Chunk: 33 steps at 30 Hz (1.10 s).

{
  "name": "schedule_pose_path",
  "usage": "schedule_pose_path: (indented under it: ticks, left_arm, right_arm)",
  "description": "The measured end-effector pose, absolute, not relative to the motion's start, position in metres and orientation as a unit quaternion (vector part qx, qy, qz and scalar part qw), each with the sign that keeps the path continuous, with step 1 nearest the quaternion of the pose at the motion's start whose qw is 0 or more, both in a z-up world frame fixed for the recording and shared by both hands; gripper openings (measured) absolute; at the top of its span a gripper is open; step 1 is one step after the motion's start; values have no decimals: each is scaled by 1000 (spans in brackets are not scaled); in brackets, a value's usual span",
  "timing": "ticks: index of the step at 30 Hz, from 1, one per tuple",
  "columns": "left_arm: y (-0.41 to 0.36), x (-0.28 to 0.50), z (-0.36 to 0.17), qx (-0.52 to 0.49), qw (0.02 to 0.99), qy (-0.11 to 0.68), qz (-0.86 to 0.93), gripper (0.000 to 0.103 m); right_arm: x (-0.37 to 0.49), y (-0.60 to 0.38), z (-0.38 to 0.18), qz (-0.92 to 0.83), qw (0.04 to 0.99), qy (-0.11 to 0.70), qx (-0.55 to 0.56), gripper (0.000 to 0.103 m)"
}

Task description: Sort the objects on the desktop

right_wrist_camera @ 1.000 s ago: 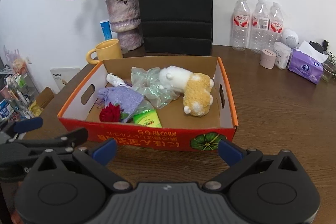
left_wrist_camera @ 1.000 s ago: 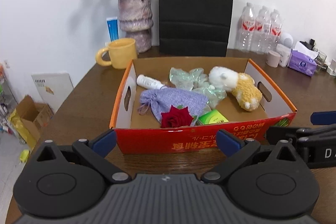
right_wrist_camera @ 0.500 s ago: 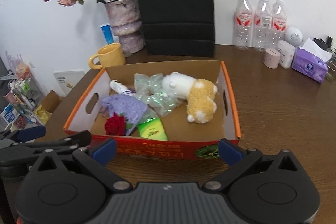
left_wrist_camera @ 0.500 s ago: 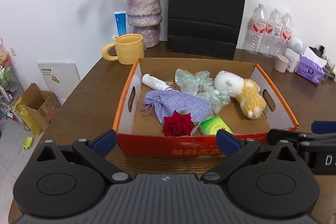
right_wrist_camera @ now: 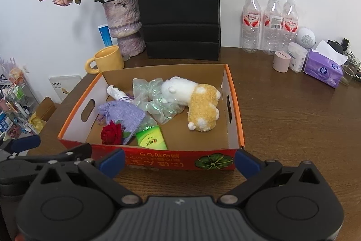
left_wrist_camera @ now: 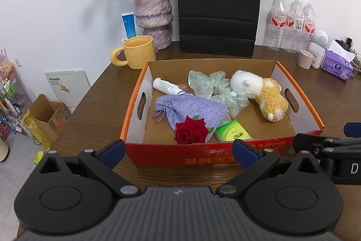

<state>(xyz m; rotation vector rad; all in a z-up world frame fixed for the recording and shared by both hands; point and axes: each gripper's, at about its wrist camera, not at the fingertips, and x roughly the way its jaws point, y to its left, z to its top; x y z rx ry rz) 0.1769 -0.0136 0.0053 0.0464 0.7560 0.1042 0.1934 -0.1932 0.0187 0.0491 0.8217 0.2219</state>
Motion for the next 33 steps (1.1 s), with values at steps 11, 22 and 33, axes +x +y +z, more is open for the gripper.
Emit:
schedule_pose_path:
  ticks: [11, 22, 33]
  left_arm:
    - [-12, 177, 4, 21, 927, 371, 55, 103]
    - [-13, 176, 4, 26, 927, 370, 57, 103]
    - [-13, 175, 4, 28, 927, 369, 59, 103]
  right_arm:
    - [194, -191, 17, 105, 910, 401, 20, 103]
    - [194, -190, 17, 105, 910, 401, 18, 103]
    - [193, -189, 17, 106, 910, 401, 16, 103]
